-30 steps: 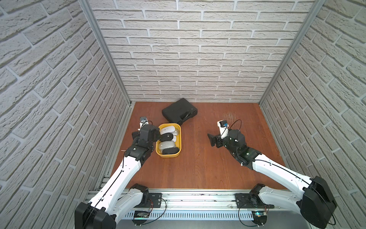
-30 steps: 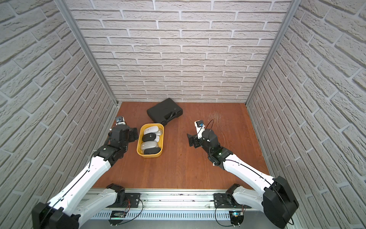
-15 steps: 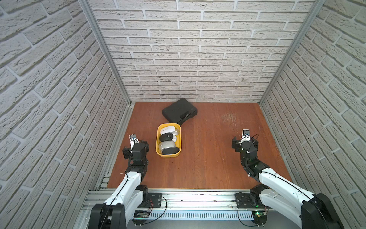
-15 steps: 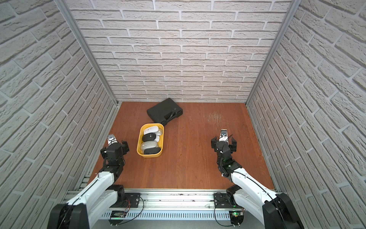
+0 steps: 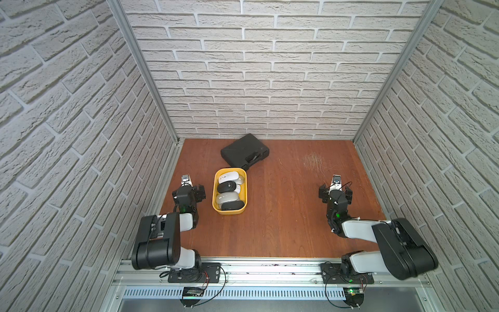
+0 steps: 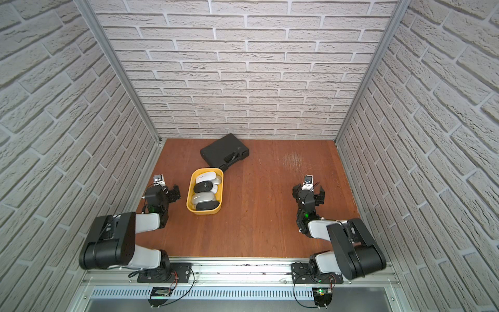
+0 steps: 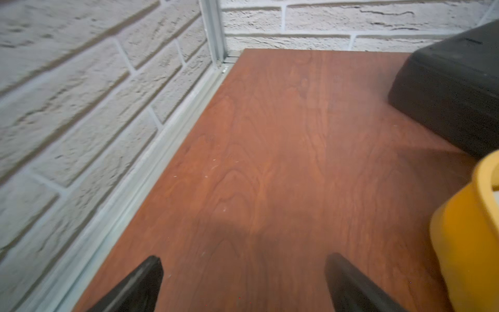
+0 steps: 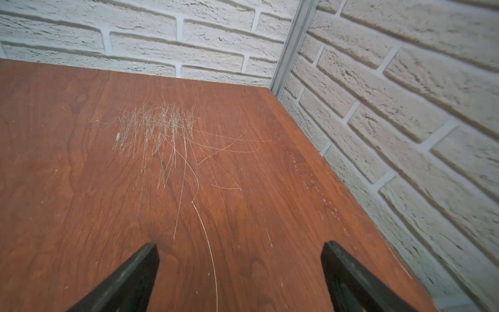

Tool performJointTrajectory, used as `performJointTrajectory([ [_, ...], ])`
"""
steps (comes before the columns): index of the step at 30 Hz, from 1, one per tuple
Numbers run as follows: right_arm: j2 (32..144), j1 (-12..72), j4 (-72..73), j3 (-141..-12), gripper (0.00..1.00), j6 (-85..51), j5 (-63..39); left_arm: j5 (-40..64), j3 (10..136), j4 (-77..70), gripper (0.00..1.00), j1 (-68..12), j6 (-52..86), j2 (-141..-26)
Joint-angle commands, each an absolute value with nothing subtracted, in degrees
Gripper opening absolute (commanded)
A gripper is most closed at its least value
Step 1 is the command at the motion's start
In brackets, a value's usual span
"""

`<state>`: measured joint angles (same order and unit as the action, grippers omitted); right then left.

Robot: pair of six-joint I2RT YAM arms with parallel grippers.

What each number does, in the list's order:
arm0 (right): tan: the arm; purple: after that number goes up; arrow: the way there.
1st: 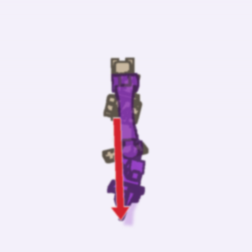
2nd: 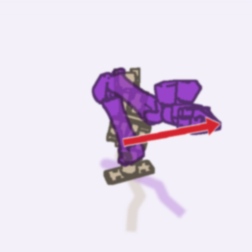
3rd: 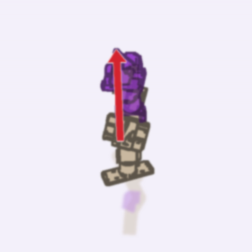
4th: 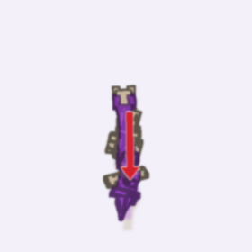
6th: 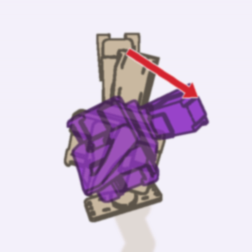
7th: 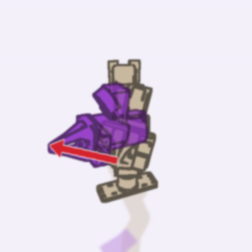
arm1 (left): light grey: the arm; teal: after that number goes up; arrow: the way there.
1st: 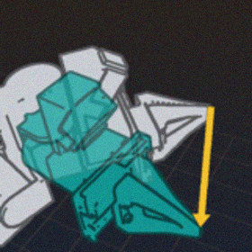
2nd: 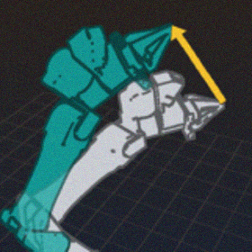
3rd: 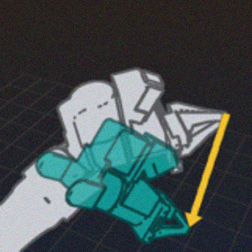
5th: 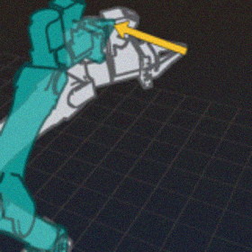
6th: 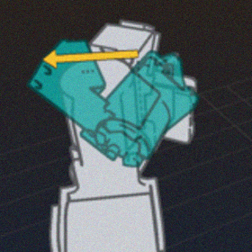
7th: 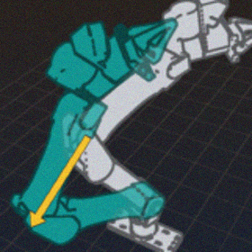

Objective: Put the mouse in the storage box
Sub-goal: Reset both arms

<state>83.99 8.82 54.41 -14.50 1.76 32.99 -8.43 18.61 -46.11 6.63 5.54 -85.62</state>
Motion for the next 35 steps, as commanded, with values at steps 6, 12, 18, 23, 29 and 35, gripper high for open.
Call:
performJointTrajectory([
  [6,89.3,3.9,56.3,-20.3,0.96,1.7,16.3,-2.2,22.3,-50.2,0.98,4.8,1.2,-88.8],
  [12,88.9,1.4,54.9,-20.9,0.99,0.1,11.5,-2.7,22.3,-50.2,0.98,4.4,1.1,-88.8],
  [18,88.9,1.3,55.0,-20.9,0.99,0.1,11.5,-3.1,22.3,-50.2,0.98,4.2,1.0,-88.8],
  [23,88.9,1.3,54.9,-20.9,0.99,0.1,11.5,-3.1,22.3,-50.2,0.98,4.2,1.0,-88.9],
  [29,89.1,1.4,54.5,-21.2,0.99,0.0,11.4,-3.3,22.3,-50.2,0.98,4.1,0.9,-88.9],
  [35,88.8,1.3,55.0,-20.8,0.99,0.1,11.3,-3.3,22.3,-50.2,0.98,4.1,0.9,-88.9],
])
